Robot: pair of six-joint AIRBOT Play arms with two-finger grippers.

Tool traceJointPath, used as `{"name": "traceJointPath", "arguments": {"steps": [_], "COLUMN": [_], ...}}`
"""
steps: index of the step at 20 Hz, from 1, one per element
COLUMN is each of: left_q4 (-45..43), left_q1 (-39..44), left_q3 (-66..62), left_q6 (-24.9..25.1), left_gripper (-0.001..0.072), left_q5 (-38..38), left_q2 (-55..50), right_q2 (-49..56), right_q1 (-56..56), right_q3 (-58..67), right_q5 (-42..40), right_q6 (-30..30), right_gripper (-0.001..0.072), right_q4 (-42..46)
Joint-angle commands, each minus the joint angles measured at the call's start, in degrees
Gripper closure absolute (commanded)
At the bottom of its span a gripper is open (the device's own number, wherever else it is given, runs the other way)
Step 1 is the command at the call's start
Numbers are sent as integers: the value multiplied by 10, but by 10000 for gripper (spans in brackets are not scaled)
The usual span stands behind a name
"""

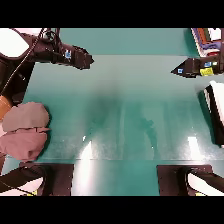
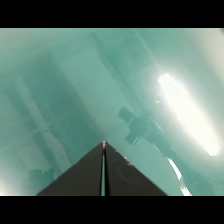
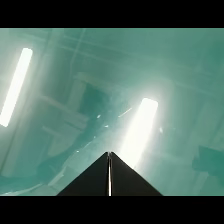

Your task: Fold the shirts.

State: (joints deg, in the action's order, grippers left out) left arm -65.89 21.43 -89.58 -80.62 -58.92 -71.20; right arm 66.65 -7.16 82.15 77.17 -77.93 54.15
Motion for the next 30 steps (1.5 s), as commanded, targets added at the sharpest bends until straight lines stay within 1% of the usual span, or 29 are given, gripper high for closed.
{"name": "traceJointPath", "arguments": {"steps": [1,13,15,16,18,20,22,24,25,26,27,28,30], "left_q4": [1,1,0,-13,-85,-206,-305,-338,-338,-338,-338,-338,-338], "left_q1": [0,0,0,-3,-26,-72,-133,-200,-234,-262,-288,-308,-336], "left_q3": [0,0,0,-5,-12,-7,28,92,129,165,209,251,336], "left_q6": [1,1,1,1,-5,-50,-81,-81,-81,-84,-92,-94,-94], "left_gripper": [683,683,683,683,683,683,683,680,489,177,17,46,45], "left_q5": [0,0,24,19,-58,-141,-180,-188,-190,-191,-181,-161,-100], "left_q2": [0,0,0,2,20,46,81,105,109,109,109,108,108], "right_q2": [0,0,0,0,0,0,0,0,0,0,0,0,0], "right_q1": [-2,-2,-2,-2,-2,-2,-2,-2,-2,-2,-2,-2,-2], "right_q3": [1,1,1,1,1,0,0,1,1,1,0,1,0], "right_q5": [-2,10,11,11,11,13,13,13,13,13,13,13,9], "right_q6": [0,0,0,0,0,0,0,0,0,0,0,0,0], "right_gripper": [696,695,696,696,696,695,696,696,696,696,695,696,696], "right_q4": [-1,-1,-1,-1,-1,0,0,0,0,0,0,-1,0]}}
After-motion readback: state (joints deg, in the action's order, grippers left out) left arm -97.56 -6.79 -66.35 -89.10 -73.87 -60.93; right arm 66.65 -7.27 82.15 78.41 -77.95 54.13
